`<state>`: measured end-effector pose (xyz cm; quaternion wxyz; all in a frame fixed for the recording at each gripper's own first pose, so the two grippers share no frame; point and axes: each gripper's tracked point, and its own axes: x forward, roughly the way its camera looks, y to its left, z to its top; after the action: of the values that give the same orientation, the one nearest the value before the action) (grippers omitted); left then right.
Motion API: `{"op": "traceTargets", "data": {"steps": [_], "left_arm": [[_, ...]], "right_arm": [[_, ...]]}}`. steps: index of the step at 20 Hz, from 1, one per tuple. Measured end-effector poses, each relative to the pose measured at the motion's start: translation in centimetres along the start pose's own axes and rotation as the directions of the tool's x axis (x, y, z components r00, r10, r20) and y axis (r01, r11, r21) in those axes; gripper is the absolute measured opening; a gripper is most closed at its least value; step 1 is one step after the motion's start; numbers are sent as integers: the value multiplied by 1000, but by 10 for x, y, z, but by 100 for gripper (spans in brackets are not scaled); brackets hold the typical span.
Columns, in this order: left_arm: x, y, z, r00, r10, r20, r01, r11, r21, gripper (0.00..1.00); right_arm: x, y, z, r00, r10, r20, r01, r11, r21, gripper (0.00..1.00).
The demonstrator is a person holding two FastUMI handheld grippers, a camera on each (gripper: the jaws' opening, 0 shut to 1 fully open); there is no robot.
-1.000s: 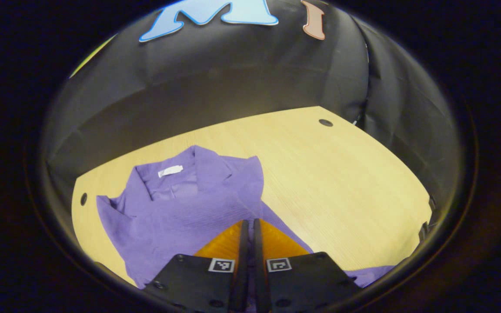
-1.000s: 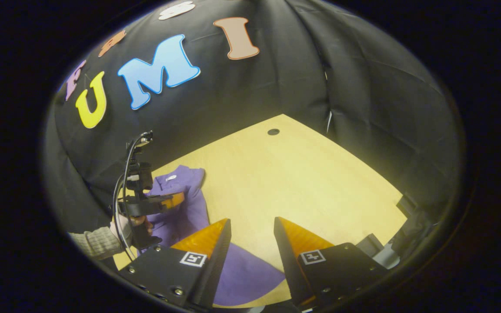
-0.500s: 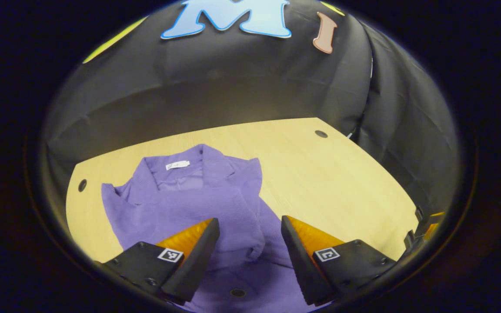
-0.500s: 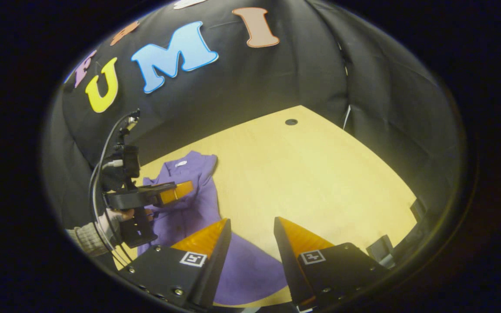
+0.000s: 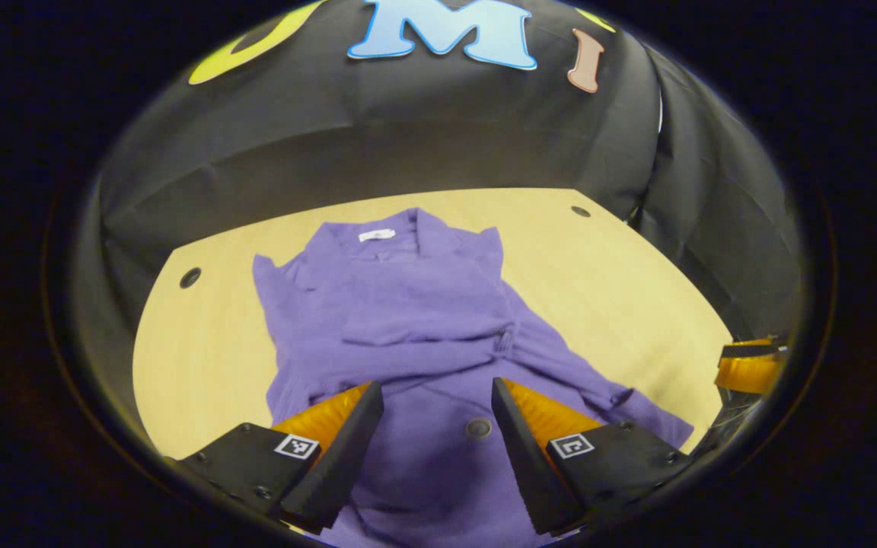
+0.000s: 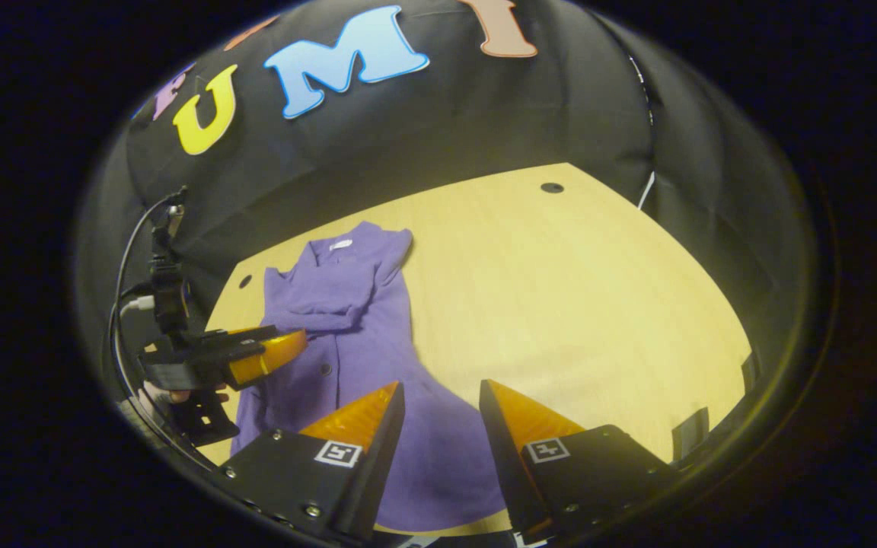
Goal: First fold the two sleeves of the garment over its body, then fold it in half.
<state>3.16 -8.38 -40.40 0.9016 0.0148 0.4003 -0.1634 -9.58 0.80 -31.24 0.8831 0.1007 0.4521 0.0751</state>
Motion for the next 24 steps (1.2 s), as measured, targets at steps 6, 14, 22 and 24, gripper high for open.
{"op": "traceTargets", "data": {"steps": [6,14,22,24], "left_arm": [[-38,26,-64,996,52,-70,-53,998,-18,91],[-73,51,-141,978,107,-177,-107,994,11,95],[-79,57,-165,971,145,-188,-142,989,33,96],[-78,56,-164,974,139,-178,-139,990,12,94]], "right_arm": [[22,17,-32,996,11,-85,-16,998,-55,64],[41,23,-77,979,-16,-203,-16,988,-155,64],[57,10,-107,960,-96,-264,30,969,-245,64],[57,10,-107,959,-109,-261,35,961,-273,64]]}}
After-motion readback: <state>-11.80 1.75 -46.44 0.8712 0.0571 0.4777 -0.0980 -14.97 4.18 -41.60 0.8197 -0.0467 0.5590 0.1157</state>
